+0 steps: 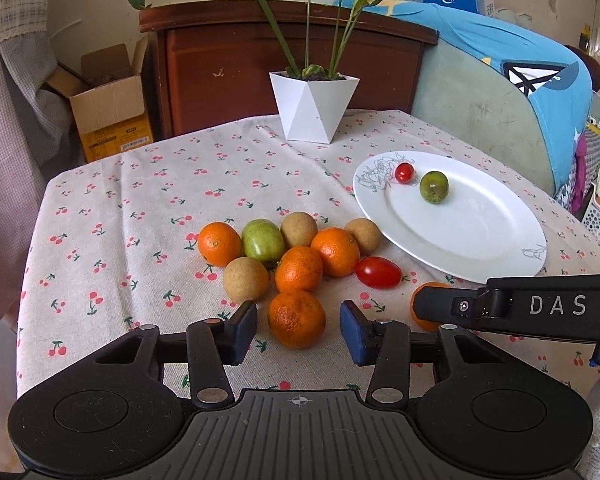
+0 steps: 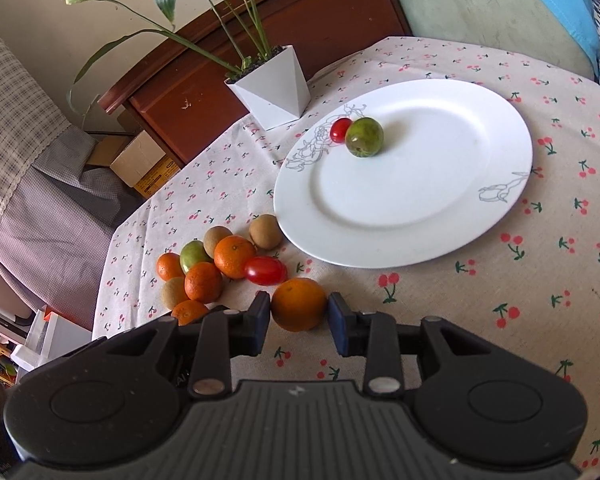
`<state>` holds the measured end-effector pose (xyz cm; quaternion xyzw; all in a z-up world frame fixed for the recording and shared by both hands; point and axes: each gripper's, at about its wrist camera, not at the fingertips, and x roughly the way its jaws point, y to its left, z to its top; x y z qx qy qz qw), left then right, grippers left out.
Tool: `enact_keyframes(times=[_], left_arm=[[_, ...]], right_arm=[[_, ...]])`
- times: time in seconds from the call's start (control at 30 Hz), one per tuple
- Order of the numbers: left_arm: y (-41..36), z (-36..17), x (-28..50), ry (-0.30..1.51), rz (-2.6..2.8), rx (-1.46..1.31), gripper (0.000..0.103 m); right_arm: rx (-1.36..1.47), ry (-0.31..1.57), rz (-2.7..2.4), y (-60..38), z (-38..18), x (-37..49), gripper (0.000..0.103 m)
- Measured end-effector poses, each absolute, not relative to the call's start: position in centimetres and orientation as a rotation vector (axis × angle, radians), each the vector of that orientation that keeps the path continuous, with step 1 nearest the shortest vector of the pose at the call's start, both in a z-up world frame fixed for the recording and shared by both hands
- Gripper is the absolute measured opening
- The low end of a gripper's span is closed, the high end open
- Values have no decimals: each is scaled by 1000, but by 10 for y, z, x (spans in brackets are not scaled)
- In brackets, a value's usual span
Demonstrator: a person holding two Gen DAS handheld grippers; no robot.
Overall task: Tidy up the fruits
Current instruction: 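Grasp a mandarin orange with the right gripper while the left gripper grasps another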
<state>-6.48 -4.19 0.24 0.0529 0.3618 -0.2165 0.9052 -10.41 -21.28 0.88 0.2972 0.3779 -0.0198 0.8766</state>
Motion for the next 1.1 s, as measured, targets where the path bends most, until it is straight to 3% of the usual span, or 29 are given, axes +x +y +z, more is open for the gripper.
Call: enact_keyframes(times=[0.23,1.1], left_arm=[[-45,2,-67,731,-451,132,27],[-43,47,-60,682,-513,-55,27]], right_arm=[[593,790,-43,-209,9,-103,32],[620,614,-73,-236,51,-113,31]])
